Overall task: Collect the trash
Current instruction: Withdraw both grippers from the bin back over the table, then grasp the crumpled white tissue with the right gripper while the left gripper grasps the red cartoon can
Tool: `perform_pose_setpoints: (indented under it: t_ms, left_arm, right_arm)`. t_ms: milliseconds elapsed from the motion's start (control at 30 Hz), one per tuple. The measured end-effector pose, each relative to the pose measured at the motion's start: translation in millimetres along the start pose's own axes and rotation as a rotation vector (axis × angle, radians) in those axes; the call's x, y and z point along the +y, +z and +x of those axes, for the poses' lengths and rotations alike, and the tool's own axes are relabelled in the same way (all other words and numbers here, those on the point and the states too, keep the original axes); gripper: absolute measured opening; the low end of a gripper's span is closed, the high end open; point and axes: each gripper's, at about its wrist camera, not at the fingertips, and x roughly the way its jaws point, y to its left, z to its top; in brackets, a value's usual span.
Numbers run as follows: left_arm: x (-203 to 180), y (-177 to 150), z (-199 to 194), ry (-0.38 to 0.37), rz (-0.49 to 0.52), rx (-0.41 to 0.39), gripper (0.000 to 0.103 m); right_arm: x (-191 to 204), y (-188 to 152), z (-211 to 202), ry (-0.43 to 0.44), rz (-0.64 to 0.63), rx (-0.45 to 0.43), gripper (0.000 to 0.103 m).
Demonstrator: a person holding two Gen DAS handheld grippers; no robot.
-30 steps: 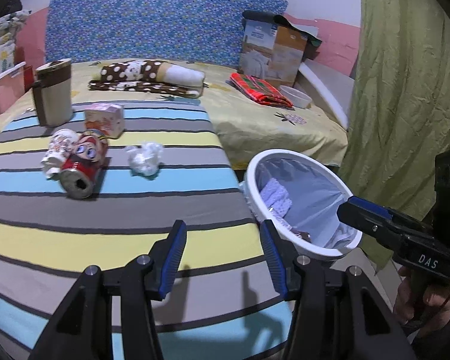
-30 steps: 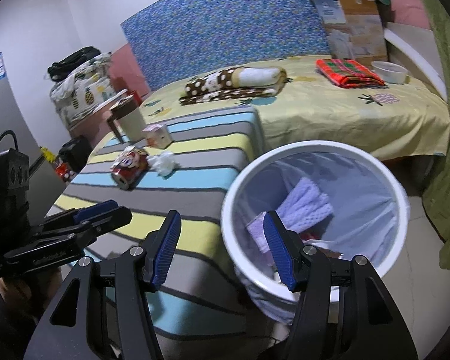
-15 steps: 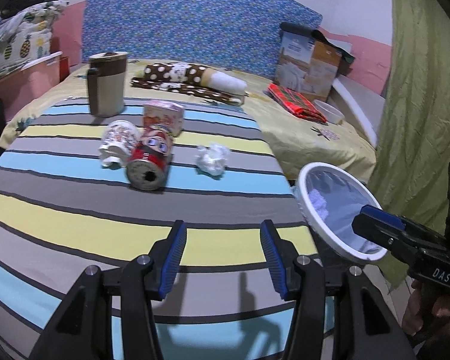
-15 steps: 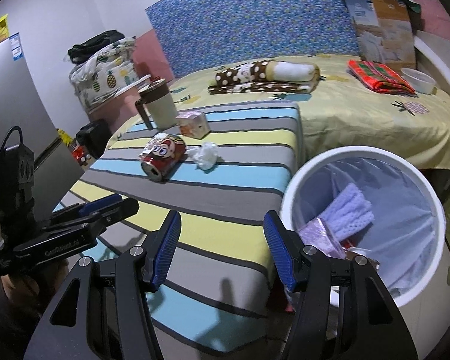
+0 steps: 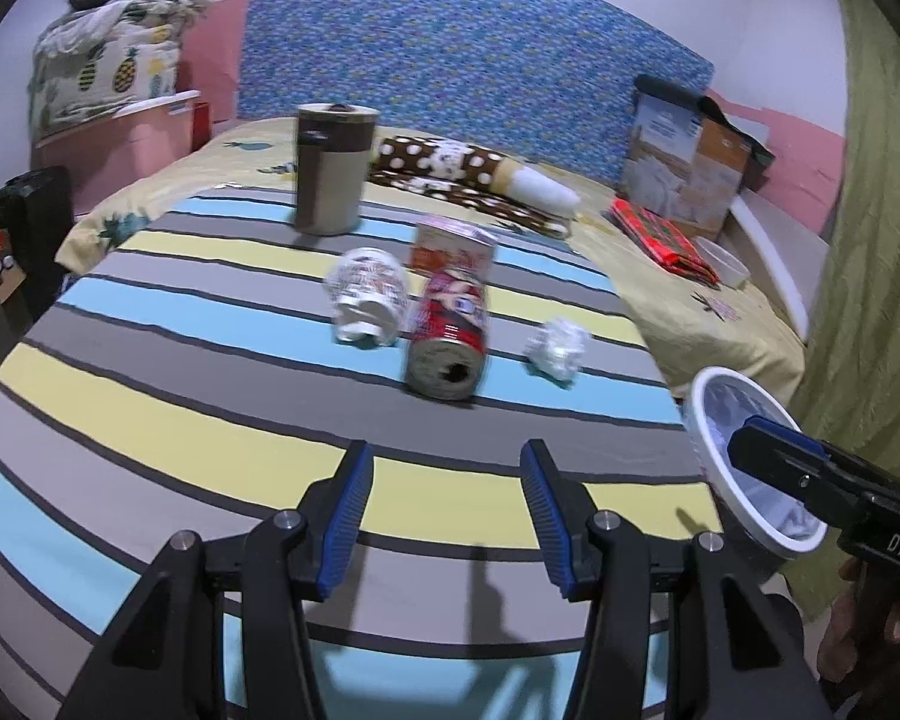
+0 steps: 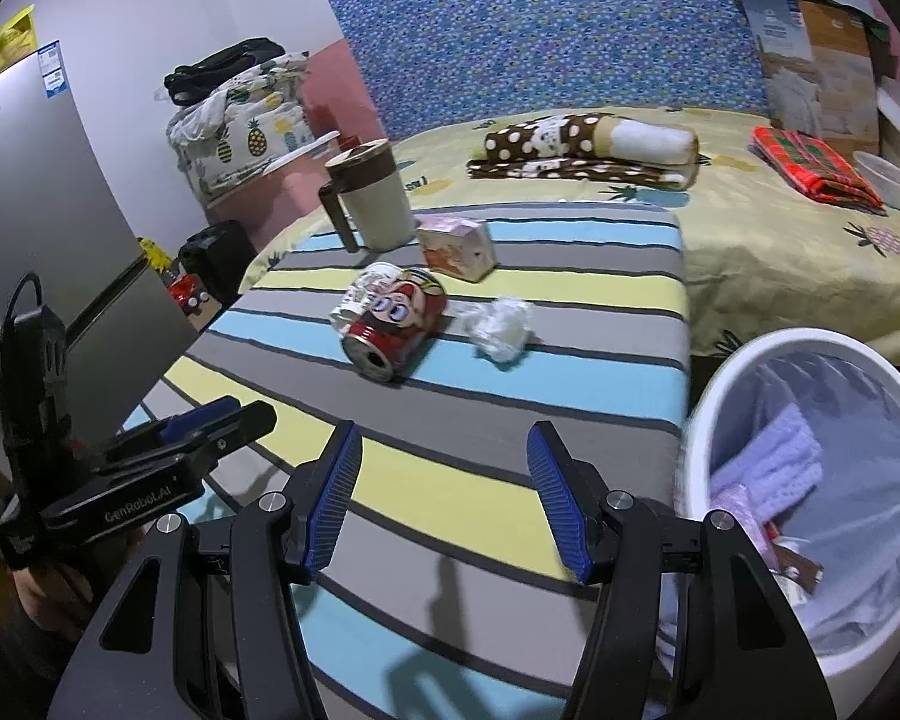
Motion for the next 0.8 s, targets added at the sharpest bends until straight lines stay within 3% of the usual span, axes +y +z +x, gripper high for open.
perform_pose_setpoints:
  t_ms: [333,667,800]
  left_arm:
    - [43,6,0,0.043,-0.056,-0.018,0.053]
    - [78,13,9,0.048,-0.103,-0.023,0.053]
    - [82,14,15,0.04,-0.101,-0.013,0.053]
  right_arm:
    - [27,14,35,-0.025,0.0,0.051,0.06]
    - [48,25,78,-0.076,-0.069,0.128,0.061]
    - [45,27,82,-0.056,-0.1,0.138,0.061]
